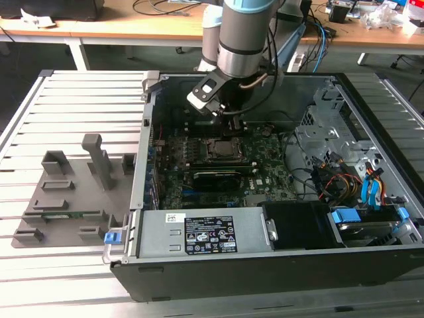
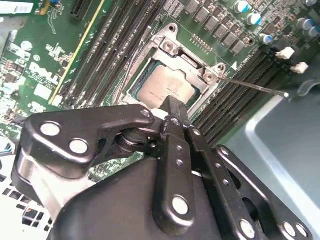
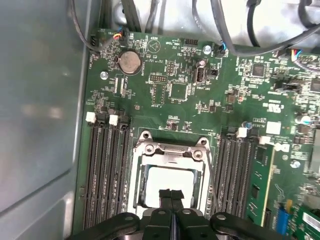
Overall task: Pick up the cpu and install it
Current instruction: 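Close the cpu cover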
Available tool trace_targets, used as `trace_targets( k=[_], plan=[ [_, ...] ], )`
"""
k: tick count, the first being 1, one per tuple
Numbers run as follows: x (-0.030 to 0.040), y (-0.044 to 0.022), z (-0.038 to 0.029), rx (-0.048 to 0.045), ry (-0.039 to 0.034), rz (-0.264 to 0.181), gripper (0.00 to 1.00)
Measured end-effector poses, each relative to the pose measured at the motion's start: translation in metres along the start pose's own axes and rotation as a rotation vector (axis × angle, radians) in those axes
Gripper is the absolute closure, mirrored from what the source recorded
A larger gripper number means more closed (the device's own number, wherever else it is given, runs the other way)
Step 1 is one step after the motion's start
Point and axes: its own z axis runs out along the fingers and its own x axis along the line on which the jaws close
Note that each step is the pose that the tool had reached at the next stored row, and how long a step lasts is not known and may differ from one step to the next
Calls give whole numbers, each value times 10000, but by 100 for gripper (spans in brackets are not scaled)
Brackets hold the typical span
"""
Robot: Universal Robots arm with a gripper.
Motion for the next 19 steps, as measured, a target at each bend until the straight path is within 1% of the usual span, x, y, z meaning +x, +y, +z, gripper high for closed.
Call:
trace_targets(
  k=[1,5,7,9,10,12,14,19],
  plan=[
    [0,-2,-60,0,0,0,89],
    [0,-3,-116,0,0,-1,89],
    [0,-4,-157,1,-1,0,89],
    [0,-6,-217,0,0,0,89],
    [0,-8,-266,0,1,0,89],
    [0,-9,-302,0,1,0,89],
    [1,-9,-319,-1,2,-1,89],
    [0,-9,-322,0,0,-1,89]
  ],
)
